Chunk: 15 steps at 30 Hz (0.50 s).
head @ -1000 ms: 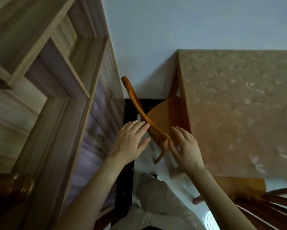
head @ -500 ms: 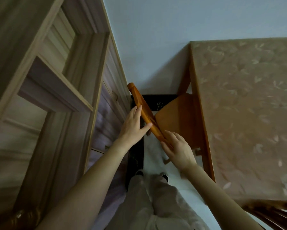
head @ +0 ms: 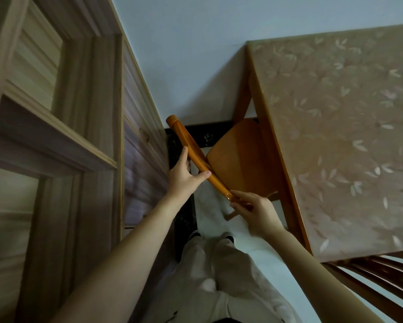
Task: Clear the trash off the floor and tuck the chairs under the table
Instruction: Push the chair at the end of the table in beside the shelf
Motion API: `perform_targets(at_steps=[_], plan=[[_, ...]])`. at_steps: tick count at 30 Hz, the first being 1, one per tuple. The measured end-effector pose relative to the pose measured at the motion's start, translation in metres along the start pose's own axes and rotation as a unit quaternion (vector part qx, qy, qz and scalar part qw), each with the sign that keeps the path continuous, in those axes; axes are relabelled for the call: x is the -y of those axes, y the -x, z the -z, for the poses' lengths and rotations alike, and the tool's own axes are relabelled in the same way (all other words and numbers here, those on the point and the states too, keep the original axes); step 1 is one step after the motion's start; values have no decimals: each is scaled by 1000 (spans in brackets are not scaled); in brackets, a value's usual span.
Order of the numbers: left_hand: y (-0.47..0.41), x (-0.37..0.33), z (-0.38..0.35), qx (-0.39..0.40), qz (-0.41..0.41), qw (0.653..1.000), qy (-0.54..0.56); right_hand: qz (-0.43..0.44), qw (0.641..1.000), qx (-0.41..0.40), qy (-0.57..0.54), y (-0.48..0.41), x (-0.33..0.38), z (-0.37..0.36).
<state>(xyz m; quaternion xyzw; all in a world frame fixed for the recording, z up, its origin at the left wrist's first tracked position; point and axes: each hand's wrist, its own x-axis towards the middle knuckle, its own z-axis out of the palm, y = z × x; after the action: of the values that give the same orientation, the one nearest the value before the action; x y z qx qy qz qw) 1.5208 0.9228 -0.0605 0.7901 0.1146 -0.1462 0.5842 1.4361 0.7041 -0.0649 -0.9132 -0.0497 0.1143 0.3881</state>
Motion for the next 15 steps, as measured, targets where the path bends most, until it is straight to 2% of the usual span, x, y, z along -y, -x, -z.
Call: perform_targets(at_steps=[4,15], plan=[[-7,5,1,16,2,1000,24,10,1000,-18,-2,-1,1,-4],[-43,-6,14,33,-24,999,4,24,998,-59,-4,-24,15,-10]])
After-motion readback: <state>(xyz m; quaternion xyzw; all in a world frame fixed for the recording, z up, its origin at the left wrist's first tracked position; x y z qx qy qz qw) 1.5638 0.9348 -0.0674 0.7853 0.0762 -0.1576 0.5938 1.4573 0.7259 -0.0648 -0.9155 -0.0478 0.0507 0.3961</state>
